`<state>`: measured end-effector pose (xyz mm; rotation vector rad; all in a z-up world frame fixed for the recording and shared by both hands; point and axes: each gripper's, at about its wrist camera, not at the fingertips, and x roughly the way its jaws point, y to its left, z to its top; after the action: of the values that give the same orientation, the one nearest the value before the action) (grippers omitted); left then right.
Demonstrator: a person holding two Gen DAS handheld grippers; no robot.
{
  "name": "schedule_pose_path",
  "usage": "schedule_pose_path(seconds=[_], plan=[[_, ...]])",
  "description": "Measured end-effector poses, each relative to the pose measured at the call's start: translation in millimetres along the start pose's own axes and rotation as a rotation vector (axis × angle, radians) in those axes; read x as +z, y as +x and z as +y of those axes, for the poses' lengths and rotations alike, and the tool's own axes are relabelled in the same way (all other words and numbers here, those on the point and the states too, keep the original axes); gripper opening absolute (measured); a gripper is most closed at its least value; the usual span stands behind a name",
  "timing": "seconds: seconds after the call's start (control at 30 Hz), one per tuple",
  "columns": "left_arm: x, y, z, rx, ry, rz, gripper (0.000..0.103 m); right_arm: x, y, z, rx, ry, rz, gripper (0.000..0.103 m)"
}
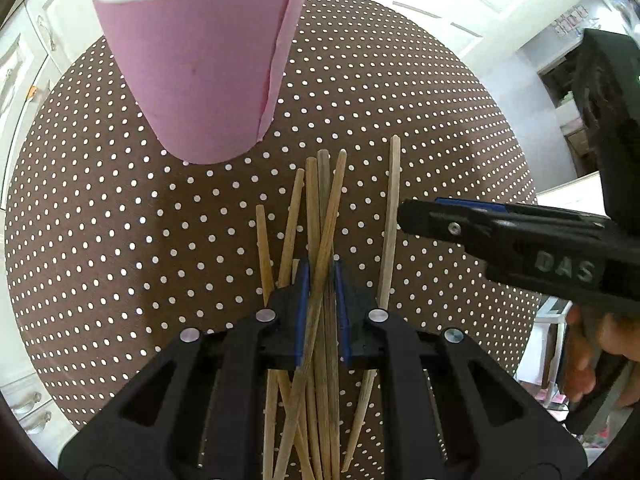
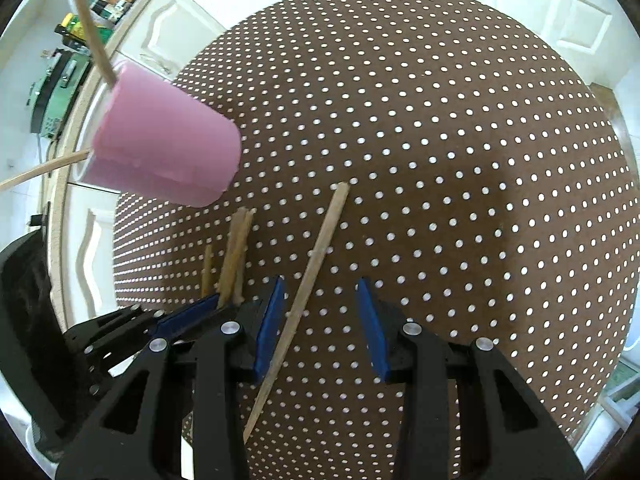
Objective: Organize utensils
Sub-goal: 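Close the left gripper on a chopstick while the right gripper grasps another chopstick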
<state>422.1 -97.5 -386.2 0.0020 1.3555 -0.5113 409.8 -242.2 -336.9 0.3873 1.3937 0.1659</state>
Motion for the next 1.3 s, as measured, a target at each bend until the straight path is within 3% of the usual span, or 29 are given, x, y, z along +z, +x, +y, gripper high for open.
schedule_pose_path(seconds=[0.1, 0.37, 0.97, 1.07, 1.2, 1.3], plan=[[-3, -8, 5, -0.034, -0.018, 0.002, 0.013, 7, 5, 0, -0.009, 0.007, 0.009, 0.036], [-7, -10, 8, -0.022, -0.029, 0.008, 0.014, 17, 18, 20, -0.034, 0.003, 0.01, 0.036], [-15, -7, 16, 0.006, 0.008, 0.011, 0.015, -1, 32, 41, -0.071, -0.021, 0.007, 0.037], [-16, -2, 9, 0.021, 0.024, 0.017, 0.01, -3, 39, 52, -0.105, -0.055, 0.008, 0.036], [-16, 0, 2, 0.033, 0.029, 0.006, 0.006, -9, 51, 68, -0.177, -0.123, -0.002, 0.022], [-13, -8, 0, 0.019, 0.022, -0.011, 0.006, -12, 55, 70, -0.169, -0.127, -0.007, 0.011]])
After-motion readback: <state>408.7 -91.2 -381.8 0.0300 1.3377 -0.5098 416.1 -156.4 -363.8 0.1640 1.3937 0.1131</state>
